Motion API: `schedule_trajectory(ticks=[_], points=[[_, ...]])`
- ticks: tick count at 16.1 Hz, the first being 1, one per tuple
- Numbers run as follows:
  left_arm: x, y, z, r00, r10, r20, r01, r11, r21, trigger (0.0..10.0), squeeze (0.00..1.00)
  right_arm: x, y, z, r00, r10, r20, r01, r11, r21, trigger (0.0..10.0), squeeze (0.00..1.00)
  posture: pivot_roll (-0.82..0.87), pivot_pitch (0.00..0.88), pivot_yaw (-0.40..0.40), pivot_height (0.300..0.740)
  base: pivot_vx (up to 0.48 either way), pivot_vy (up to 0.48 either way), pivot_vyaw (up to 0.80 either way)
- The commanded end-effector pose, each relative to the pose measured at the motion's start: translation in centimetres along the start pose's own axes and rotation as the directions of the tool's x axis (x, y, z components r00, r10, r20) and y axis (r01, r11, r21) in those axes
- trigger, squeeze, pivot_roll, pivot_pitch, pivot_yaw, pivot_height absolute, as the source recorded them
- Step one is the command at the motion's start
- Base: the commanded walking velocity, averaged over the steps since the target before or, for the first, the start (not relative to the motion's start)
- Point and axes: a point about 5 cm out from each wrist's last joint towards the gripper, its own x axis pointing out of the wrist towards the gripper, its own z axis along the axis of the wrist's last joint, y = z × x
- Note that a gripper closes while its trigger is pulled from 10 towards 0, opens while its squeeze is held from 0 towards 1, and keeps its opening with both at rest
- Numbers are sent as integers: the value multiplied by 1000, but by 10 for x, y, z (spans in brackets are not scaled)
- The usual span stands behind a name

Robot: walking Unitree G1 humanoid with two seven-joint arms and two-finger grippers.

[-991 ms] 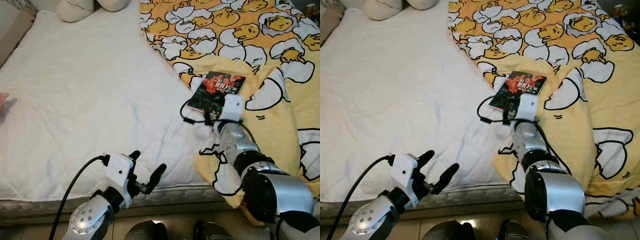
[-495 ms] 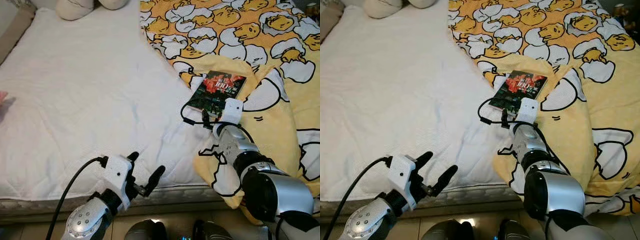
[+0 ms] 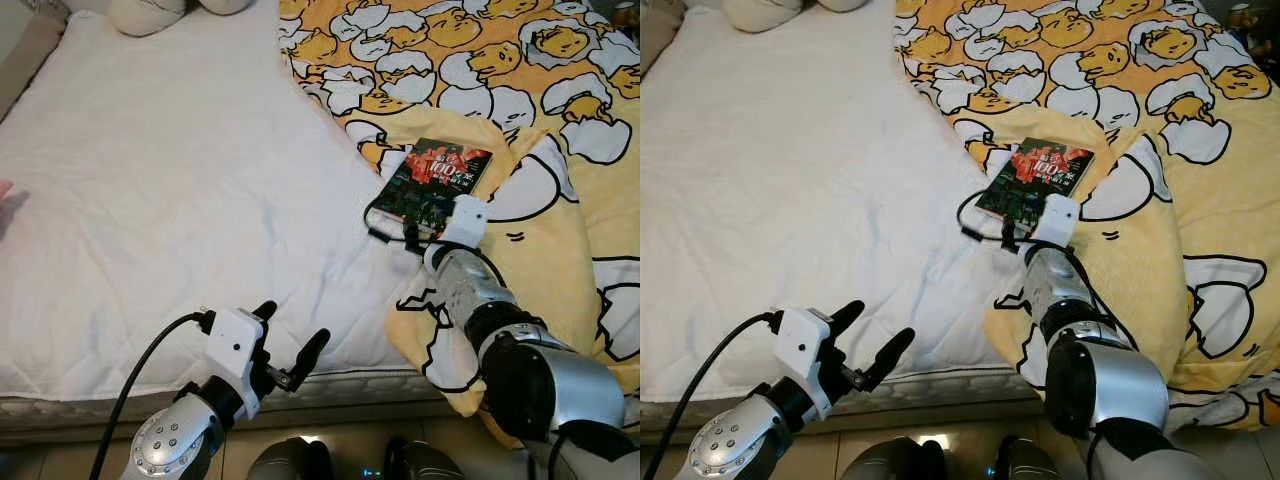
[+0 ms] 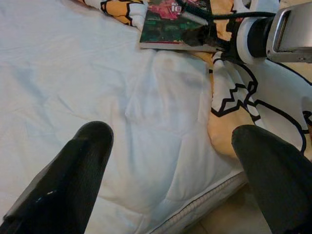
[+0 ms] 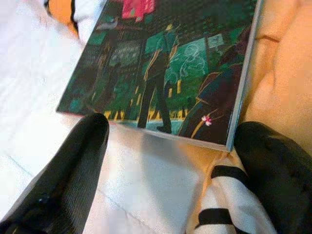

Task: Clean up the room

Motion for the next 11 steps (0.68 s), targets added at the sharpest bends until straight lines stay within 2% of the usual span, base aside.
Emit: schedule_trajectory(ticks=[1,2,3,4,6,11], points=[[-2,0,-1,1000,8,-16,-8,1000,4,10000,0,0,8,-7,999,26,-29,-24,999,48,0,1000,157,176,147,740,0,0,0],[-2,0,-1,1000,6,-15,-6,1000,3,10000,0,0,10,-6,999,46,-24,-44,997,61,0,1000,150,170,148,740,0,0,0],[-2,1,-1,1000,5,-15,-5,1000,4,10000,0,-1,17,-7,995,96,-22,-96,995,6,0,1000,150,170,148,740,0,0,0],[-1,2,-1,1000,3,-15,-3,1000,4,10000,0,-2,34,-11,982,187,-37,-189,979,-81,0,1000,141,167,150,740,0,0,0],[1,1,-1,1000,-3,-13,3,1000,3,10000,0,-5,51,-19,964,261,-57,-267,955,-133,0,1000,132,169,154,740,0,0,0],[1,1,-2,1000,-5,-14,5,1000,1,10000,0,-10,68,-37,938,337,-85,-345,932,-111,0,1000,130,171,156,740,0,0,0]])
